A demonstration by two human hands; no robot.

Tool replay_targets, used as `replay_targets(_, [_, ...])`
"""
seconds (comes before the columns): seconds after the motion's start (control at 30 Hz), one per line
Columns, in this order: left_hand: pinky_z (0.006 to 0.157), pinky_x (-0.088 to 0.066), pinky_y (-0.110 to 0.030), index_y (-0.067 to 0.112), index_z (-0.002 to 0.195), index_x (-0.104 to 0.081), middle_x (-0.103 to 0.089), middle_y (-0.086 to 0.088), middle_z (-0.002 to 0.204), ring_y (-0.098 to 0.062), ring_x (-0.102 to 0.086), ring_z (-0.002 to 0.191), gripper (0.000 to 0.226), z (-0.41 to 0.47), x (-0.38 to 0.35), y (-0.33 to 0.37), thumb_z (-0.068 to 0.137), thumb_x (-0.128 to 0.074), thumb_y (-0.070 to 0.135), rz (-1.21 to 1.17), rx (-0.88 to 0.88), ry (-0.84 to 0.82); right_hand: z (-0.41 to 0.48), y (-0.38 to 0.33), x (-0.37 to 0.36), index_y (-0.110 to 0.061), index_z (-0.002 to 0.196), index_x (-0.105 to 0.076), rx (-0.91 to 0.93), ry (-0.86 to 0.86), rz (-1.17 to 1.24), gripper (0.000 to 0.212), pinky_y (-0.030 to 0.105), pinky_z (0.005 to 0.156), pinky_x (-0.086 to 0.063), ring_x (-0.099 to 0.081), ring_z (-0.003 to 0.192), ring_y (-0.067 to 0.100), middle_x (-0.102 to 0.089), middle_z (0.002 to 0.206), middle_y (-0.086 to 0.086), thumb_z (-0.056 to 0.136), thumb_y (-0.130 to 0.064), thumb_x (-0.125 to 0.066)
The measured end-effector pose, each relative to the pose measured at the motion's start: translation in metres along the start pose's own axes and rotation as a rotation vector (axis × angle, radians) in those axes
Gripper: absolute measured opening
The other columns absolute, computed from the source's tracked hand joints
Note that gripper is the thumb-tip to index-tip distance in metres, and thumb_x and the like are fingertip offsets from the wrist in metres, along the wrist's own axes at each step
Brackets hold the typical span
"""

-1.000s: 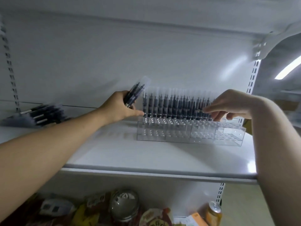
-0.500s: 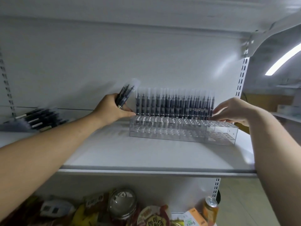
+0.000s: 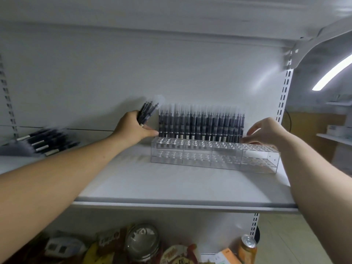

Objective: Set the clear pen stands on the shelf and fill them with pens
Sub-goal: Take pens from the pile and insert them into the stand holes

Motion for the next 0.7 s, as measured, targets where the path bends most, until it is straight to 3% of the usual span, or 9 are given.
replay_targets(0.2, [0.061, -0.04, -0.025, 0.027, 0.086, -0.051, -0.074, 0.009, 0.076, -0.009, -0.071, 0.076, 0.057, -0.002, 0.002, 0.001, 0.063, -0.103, 0.029, 0.009, 0.027, 0.005, -0.003, -0.002, 0.001, -0.01, 0.091, -0.079, -0.018, -0.003, -0.016, 0.043, 0.026, 0.064, -0.049, -0.07, 0.072, 0.018, -0.079, 0.082, 0.011, 0.061, -0.032, -0.101])
replay_targets(0.33, [0.062, -0.042, -0.028, 0.021, 0.086, -0.056, -0.071, 0.004, 0.076, -0.017, -0.072, 0.078, 0.053, -0.003, 0.007, 0.0, 0.065, -0.102, 0.033, 0.039, 0.03, 0.017, -0.009, -0.001, 0.015, -0.008, 0.096, -0.075, -0.049, -0.041, 0.006, 0.047, 0.041, 0.087, -0.062, -0.078, 0.077, 0.021, -0.08, 0.079, 0.01, 0.06, -0.025, -0.1])
replay_targets(0.43, [0.065, -0.044, -0.032, 0.012, 0.09, -0.063, -0.067, -0.003, 0.08, -0.021, -0.062, 0.072, 0.051, -0.004, 0.018, 0.004, 0.068, -0.099, 0.041, 0.056, 0.027, 0.08, -0.016, -0.01, 0.027, -0.008, 0.09, -0.075, 0.059, 0.026, 0.008, 0.036, 0.044, 0.08, -0.064, -0.078, 0.077, 0.025, -0.079, 0.072, 0.004, 0.07, -0.033, -0.092])
replay_targets(0.5, [0.062, -0.049, -0.031, 0.01, 0.094, -0.064, -0.064, -0.002, 0.079, -0.019, -0.058, 0.066, 0.05, -0.009, 0.026, 0.014, 0.072, -0.097, 0.042, -0.023, 0.017, 0.082, -0.028, -0.027, 0.028, -0.01, 0.091, -0.078, 0.188, -0.033, 0.029, 0.034, 0.042, 0.078, -0.064, -0.078, 0.076, 0.022, -0.08, 0.076, 0.001, 0.077, -0.041, -0.083])
replay_targets(0.6, [0.056, -0.052, -0.032, 0.012, 0.097, -0.06, -0.072, 0.0, 0.083, -0.018, -0.053, 0.061, 0.046, -0.02, 0.036, 0.033, 0.076, -0.094, 0.037, -0.201, -0.016, -0.07, -0.052, -0.054, 0.025, -0.016, 0.104, -0.08, 0.332, -0.292, 0.066, 0.041, 0.038, 0.089, -0.059, -0.078, 0.09, 0.014, -0.082, 0.095, -0.002, 0.073, -0.043, -0.08])
replay_targets(0.7, [0.053, -0.046, -0.029, 0.012, 0.094, -0.054, -0.08, -0.012, 0.099, -0.014, -0.047, 0.054, 0.046, -0.031, 0.039, 0.045, 0.076, -0.092, 0.031, -0.252, -0.081, -0.318, -0.062, -0.064, 0.024, -0.028, 0.112, -0.079, 0.37, -0.411, 0.026, 0.054, 0.039, 0.106, -0.049, -0.075, 0.102, 0.006, -0.08, 0.108, -0.011, 0.062, -0.046, -0.086])
Point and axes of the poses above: each hand's wrist, its own z-axis towards the middle knuckle, its own x-axis out of the back of the hand, y = z × x, the point moved 1 cm from there along z, towards the middle knuckle
